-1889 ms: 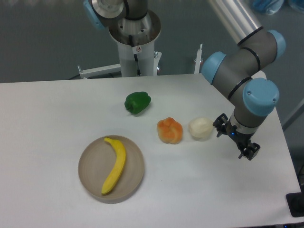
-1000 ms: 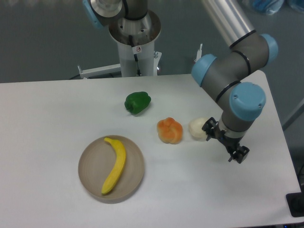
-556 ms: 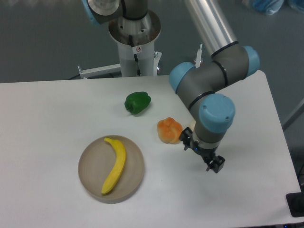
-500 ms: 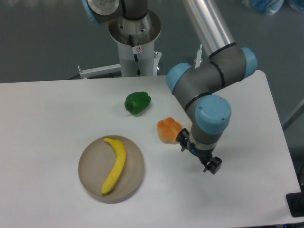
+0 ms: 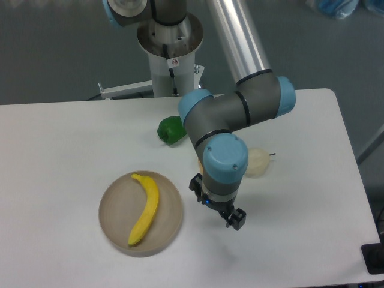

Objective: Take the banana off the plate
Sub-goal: 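Move the gripper over the orange bun toward the tan plate, then lower the gripper onto the yellow banana and close on it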

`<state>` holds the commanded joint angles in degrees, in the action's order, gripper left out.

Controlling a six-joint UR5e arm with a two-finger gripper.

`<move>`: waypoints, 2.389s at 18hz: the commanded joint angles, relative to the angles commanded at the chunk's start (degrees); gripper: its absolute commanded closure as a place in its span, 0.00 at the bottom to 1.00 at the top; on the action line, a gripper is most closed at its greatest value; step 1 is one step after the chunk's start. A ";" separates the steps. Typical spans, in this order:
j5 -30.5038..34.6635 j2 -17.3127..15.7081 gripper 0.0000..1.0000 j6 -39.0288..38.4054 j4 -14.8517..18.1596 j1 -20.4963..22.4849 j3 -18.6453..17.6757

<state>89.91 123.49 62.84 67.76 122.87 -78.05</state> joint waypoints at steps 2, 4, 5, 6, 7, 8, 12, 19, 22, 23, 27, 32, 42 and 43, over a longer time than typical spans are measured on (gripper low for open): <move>0.00 0.09 0.00 -0.96 0.00 -0.61 -0.44; -0.09 0.09 0.00 -4.11 0.00 -1.32 -0.53; -0.17 0.09 0.00 -5.87 0.00 -1.41 -0.53; -0.26 0.09 0.00 -7.80 0.00 -1.50 -0.53; -0.17 0.09 0.00 -8.87 0.09 -1.50 -0.44; -0.17 0.09 0.00 -9.23 0.09 -1.50 -0.53; -0.26 0.18 0.00 -12.46 0.00 -2.55 -0.70; -0.26 2.90 0.00 -24.68 -0.17 -4.92 0.26; -0.52 3.16 0.00 -26.54 -0.17 -5.36 0.70; -0.87 3.34 0.00 -27.15 -0.18 -5.89 0.70; -1.14 4.39 0.00 -33.20 -0.18 -7.91 0.70; -3.51 5.27 0.00 -37.18 -1.32 -9.49 0.53; -3.25 7.12 0.18 -36.47 -1.41 -10.81 0.35; -3.25 7.12 0.23 -36.48 -1.41 -10.81 0.35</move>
<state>86.66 130.61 26.37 66.36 112.06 -77.70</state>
